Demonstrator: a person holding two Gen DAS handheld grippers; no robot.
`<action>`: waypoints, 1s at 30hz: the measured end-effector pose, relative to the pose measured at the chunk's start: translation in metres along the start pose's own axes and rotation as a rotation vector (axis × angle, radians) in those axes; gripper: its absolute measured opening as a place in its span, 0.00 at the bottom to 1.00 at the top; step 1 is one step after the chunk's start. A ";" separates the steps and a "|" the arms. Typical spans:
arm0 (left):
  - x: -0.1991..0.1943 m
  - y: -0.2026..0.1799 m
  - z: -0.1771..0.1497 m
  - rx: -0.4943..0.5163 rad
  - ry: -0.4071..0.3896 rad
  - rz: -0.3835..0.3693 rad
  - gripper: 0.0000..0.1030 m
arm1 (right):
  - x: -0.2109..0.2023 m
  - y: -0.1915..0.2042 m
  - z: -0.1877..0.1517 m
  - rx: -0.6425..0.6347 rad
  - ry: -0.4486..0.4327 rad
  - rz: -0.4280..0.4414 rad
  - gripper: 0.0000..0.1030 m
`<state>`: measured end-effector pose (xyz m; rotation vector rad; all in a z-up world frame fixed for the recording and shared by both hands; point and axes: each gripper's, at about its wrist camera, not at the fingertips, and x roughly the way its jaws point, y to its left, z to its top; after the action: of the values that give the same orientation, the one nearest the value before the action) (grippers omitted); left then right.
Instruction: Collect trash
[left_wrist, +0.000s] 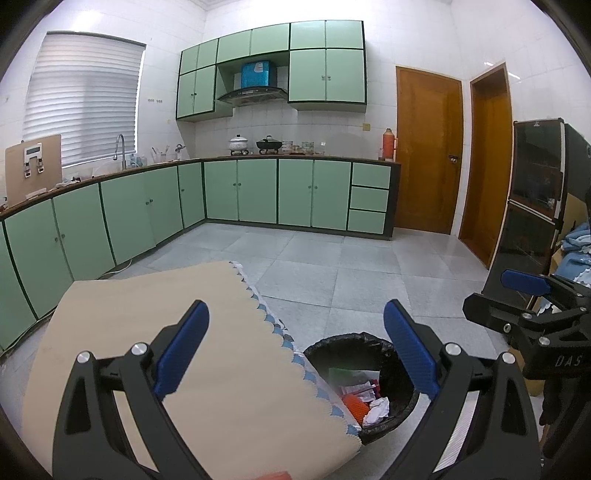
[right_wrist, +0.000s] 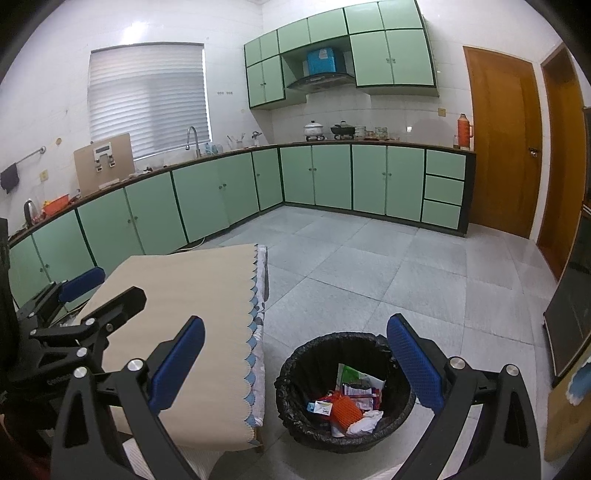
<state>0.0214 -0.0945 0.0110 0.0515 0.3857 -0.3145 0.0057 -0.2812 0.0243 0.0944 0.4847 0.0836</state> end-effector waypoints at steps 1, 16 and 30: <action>-0.001 -0.001 0.001 -0.001 0.000 0.001 0.90 | 0.000 0.001 0.000 -0.001 0.000 0.001 0.94; -0.004 0.002 -0.001 0.002 -0.007 0.007 0.90 | 0.002 0.005 0.001 -0.002 0.001 0.011 0.94; -0.008 0.005 -0.002 0.007 -0.009 0.009 0.90 | 0.002 0.006 0.000 0.000 0.001 0.013 0.94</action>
<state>0.0155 -0.0875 0.0122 0.0588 0.3750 -0.3073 0.0072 -0.2752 0.0240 0.0975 0.4852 0.0961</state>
